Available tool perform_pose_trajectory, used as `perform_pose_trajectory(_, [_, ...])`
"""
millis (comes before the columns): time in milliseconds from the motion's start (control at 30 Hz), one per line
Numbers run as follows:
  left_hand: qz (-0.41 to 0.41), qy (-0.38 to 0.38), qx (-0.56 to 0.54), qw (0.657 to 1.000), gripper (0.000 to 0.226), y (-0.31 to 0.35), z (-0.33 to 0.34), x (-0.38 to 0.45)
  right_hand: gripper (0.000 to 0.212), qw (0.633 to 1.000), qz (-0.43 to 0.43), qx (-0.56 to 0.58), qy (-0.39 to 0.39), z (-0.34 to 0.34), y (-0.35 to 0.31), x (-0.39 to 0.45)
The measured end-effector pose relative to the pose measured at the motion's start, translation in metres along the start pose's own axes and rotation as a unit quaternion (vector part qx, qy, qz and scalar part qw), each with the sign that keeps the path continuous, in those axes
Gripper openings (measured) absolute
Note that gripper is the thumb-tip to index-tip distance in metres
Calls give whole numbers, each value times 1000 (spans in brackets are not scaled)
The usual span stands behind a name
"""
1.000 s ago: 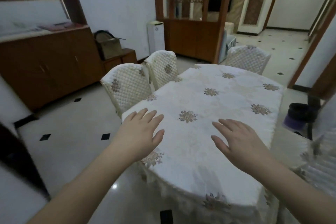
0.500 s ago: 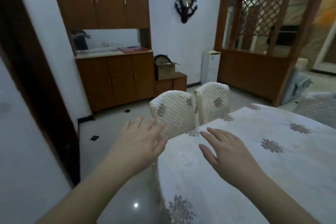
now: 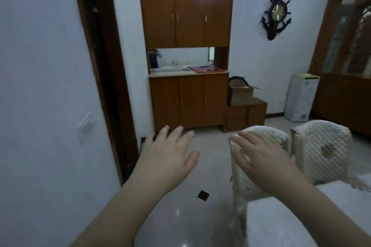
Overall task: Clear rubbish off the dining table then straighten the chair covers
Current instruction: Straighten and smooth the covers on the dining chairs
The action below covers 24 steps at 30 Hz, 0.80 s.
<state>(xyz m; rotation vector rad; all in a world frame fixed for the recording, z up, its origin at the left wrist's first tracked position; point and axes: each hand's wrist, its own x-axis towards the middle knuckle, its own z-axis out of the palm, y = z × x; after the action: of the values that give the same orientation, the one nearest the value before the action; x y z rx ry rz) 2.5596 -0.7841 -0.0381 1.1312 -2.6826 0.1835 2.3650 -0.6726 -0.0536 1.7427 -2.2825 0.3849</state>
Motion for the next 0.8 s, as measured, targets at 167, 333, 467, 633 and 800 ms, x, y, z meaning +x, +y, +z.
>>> perform_pose_trajectory(167, [-45,-18,-14,999,60,-55,8,45,50,1000,-7,12,4,13,-24,63])
perform_pose_trajectory(333, [-23,19,-9,1000,80,-94,21,98,52,1000,-13,11,14,33,-26,121])
perform_pose_trajectory(467, [-23,11,-17,1000,86,-110,41,149,56,1000,-21,20,10,54,-10,172])
perform_pose_trajectory(633, [-17,29,-2,999,63,-119,56,237,65,999,-17,-28,33,82,31,245])
perform_pose_trajectory(800, [-29,37,0,999,57,-118,51,323,73,998,-18,3,61,94,65,330])
